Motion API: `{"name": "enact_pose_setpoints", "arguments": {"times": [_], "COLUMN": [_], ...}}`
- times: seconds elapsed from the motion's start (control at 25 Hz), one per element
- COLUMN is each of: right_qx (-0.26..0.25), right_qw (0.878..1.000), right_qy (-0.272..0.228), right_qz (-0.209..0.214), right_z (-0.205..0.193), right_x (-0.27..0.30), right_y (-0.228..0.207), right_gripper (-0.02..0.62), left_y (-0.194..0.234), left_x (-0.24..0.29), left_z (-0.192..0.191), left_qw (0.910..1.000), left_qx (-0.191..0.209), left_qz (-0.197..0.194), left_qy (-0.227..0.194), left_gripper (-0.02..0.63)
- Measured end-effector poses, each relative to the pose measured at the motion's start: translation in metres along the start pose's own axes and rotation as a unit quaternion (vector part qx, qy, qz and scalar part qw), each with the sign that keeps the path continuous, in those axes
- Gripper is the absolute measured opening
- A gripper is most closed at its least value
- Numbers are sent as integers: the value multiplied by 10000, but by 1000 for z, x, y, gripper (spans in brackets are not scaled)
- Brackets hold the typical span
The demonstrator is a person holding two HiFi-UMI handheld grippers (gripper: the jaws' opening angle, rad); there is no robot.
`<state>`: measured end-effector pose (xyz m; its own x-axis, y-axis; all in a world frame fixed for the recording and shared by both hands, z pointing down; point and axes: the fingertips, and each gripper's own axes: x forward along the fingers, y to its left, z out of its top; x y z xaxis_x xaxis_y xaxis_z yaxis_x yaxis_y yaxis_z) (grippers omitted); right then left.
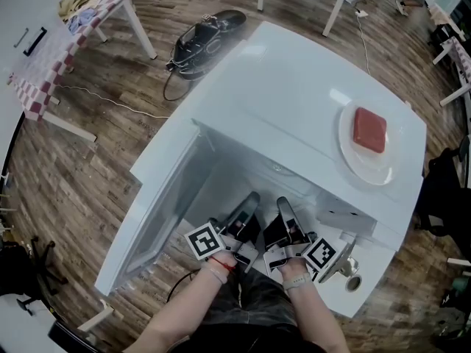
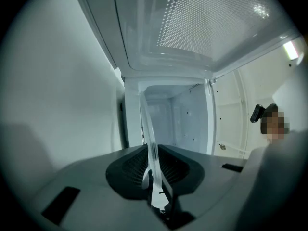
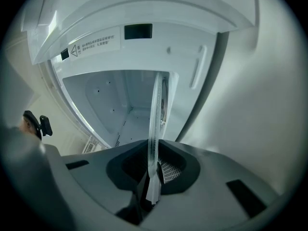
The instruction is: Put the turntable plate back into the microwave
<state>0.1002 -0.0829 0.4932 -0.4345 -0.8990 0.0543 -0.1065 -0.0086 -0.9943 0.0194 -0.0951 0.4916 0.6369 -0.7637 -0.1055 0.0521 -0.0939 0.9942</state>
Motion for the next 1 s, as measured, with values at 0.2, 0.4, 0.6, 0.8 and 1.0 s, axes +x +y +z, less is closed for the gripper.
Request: {"name": "enact_pose_setpoints", "arguments": {"times": [0.2,0.4,0.6,0.8,1.0], "right_qx": [-131,-208,-19,127,284], "right_qw": [9999,9996,9993,9982,9985], "right_qy": [21,89,321,528,387], "right_qz": [-48,-170,-209,-240,-263], "right_z": [3,3,-10,-26,-23], "right_x": [3,1,-7,-6,-5], "right_y": [-1,-3,-3,-5,-7], "right_gripper": [52,59,83,83,54], "left_y": [2,4,7,7,7], "left_x": [3,3,2,3,5], "left_z": [-1,-4,-1,-1,-4], "left_qw": [9999,9993,9992,9992,9996], "left_qx": [-155,-366,-358,-361,-261], "left_qz": [18,77,145,124,92], "left_qy": [15,-62,-71,-89,23], "left_gripper": [57,55,51,49,51]}}
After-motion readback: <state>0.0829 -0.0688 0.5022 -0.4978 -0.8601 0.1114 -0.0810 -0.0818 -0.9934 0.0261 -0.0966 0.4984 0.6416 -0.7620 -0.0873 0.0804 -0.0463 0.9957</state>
